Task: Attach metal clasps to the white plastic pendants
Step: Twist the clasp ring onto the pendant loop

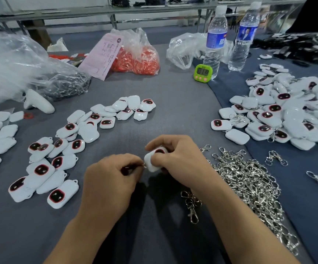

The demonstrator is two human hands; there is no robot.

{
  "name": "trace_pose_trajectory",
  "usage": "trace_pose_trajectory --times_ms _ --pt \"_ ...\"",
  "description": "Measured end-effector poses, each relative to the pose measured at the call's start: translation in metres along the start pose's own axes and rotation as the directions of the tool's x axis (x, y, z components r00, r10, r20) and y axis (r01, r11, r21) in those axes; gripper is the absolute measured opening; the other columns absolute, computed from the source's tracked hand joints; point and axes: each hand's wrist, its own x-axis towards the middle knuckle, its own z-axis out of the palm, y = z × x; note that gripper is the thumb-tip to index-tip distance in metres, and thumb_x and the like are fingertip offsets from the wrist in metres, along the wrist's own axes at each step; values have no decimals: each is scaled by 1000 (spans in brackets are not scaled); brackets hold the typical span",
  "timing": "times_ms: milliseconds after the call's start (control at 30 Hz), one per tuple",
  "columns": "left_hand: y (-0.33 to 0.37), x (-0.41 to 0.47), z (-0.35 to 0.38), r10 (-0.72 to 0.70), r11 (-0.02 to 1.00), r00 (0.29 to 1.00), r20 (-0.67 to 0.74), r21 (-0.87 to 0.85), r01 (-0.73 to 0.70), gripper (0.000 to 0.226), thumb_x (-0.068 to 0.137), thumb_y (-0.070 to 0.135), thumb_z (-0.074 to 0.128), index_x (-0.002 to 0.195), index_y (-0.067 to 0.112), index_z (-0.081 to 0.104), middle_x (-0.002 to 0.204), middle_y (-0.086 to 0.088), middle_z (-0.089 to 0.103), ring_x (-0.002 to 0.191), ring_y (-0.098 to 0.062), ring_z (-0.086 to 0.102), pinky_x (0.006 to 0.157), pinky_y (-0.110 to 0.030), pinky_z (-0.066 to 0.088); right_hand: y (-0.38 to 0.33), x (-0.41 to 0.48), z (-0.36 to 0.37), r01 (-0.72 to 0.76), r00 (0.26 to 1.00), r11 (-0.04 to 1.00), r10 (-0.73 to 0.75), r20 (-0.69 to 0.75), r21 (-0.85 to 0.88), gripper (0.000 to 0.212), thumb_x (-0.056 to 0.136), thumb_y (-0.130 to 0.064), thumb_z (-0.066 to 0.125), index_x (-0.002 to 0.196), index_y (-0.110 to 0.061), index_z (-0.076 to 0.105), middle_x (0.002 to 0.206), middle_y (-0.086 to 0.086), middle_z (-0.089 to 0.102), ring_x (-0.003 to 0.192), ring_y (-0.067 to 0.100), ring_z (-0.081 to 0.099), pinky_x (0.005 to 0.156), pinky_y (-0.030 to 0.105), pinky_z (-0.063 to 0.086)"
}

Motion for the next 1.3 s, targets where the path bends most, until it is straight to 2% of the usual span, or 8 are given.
trace_pose_trajectory --times_ms 167,367,567,833,1033,1133,1200,1300 --pt "-4 1 1 165 979 986 14 117 -165 26 74 9 87 88 30 81 86 19 73 79 -8 63 78 -27 45 -2 -4 -10 -61 992 997 65 110 -39 22 68 -20 66 83 -26 80 70 -6 74 55 9 59 52 20 46" --pt "5 0 5 -73 985 997 2 -154 72 36 74 13 85 88 46 78 77 31 70 74 10 64 68 -1 41 -2 -4 -11 -16 1000 989 17 -6 145 24 78 -1 69 82 -21 81 70 -7 70 61 3 57 58 18 45" --pt "2 4 10 -248 819 969 20 -530 220 46 72 3 85 89 44 79 81 13 78 76 -5 74 66 -13 54 -3 -5 -13 -3 1000 973 -3 29 230 24 80 4 68 85 -16 81 71 -5 71 61 2 59 52 14 44" --pt "0 4 10 -250 845 968 -16 -493 210 40 77 5 83 92 42 79 84 16 77 80 -1 73 71 -8 52 -4 -1 -16 8 1000 939 -7 -5 342 26 83 10 65 88 -11 79 77 3 75 57 11 55 49 17 42" --pt "7 -1 13 -120 968 992 26 -218 123 30 76 15 83 87 43 78 78 31 71 76 4 68 72 -2 44 2 5 -63 219 968 30 121 -221 975 53 76 -31 74 123 -7 67 104 9 75 83 15 72 71 23 59" --pt "7 -3 17 -102 988 993 59 -108 108 27 76 18 82 89 42 78 81 36 68 85 13 64 77 2 39 6 10 -52 169 940 486 181 -288 857 52 71 -18 85 120 -10 69 97 5 75 75 12 69 70 25 58" --pt "3 -1 16 -93 995 995 40 -25 94 25 77 22 81 93 41 78 80 35 67 89 7 64 82 -4 41 5 11 -38 106 909 911 73 -410 399 37 80 -4 81 113 -18 73 92 -2 78 73 11 67 76 30 57" --pt "-9 6 10 -36 985 996 -81 167 50 25 76 16 81 96 32 80 87 16 73 88 -13 66 86 -34 51 12 6 -23 -29 909 908 -150 -388 -418 37 83 -19 74 119 -29 73 105 -10 75 93 11 65 91 30 51"
